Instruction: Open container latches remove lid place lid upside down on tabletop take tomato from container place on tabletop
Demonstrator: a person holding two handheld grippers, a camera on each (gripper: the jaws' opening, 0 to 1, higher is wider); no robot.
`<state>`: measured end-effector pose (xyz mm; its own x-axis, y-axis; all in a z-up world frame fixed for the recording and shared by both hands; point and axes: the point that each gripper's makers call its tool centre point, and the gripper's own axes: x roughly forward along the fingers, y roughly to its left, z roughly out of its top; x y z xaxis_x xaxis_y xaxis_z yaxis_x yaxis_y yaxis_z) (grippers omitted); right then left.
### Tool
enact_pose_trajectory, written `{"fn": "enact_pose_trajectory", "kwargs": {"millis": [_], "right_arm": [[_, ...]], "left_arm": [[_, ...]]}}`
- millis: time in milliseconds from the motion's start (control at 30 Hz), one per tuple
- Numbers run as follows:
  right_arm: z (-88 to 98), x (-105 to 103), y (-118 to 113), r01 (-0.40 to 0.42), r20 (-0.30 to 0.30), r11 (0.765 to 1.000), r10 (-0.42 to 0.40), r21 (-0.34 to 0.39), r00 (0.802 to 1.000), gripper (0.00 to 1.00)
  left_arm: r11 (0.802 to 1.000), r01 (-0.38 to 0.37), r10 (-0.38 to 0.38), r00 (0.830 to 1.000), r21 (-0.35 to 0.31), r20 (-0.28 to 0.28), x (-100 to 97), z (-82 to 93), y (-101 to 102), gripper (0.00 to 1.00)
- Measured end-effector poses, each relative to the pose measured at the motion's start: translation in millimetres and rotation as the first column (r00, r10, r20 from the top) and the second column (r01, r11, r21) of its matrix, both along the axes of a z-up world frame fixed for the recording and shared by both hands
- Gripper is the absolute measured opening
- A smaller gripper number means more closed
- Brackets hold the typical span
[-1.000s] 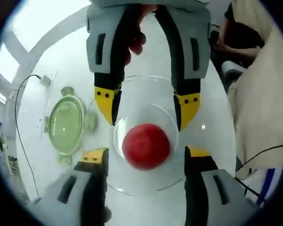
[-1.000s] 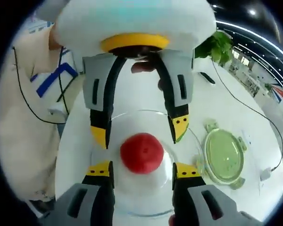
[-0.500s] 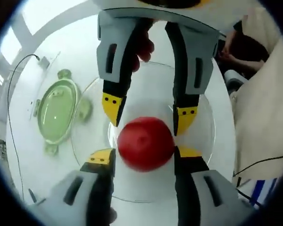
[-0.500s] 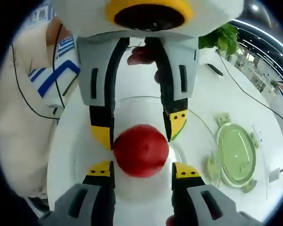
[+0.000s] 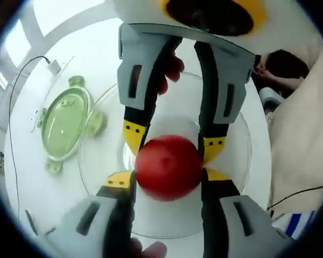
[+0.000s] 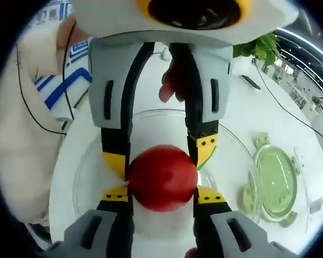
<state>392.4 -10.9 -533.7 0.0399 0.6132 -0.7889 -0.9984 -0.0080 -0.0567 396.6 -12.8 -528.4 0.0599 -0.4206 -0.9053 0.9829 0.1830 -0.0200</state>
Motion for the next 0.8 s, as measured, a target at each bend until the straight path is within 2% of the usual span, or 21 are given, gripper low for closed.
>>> {"fn": "enact_pose_trajectory", "kwargs": {"millis": [167,400,467,600,800], "right_arm": [[3.3,-1.3,0.6,0.001,0.006,1.000,-0.001,-0.002,1.000,0.38],[26.7,0.9,-3.8,0.015,0.030,1.000,-0.016,0.019,0.999,0.37],[34.1,2.7,-7.8,0.023,0.043,0.999,-0.024,0.026,0.999,0.37],[46.8,3.7,-19.6,0.044,0.063,0.998,-0.046,0.033,0.997,0.37],[64.1,8.3,-47.0,0.081,0.090,0.996,-0.084,0.036,0.992,0.37]], "left_arm": [[1.000,-0.007,0.007,1.000,0.004,0.000,2.4,1.7,0.5,0.37],[1.000,0.014,-0.014,0.999,-0.007,0.036,8.5,23.4,-3.0,0.37],[1.000,0.017,-0.016,0.999,-0.011,0.046,17.3,30.4,-7.8,0.37],[0.999,0.042,-0.041,0.996,-0.018,0.077,19.1,46.0,-21.7,0.37],[0.996,0.084,-0.081,0.991,-0.028,0.105,12.2,61.9,-48.0,0.37]]}}
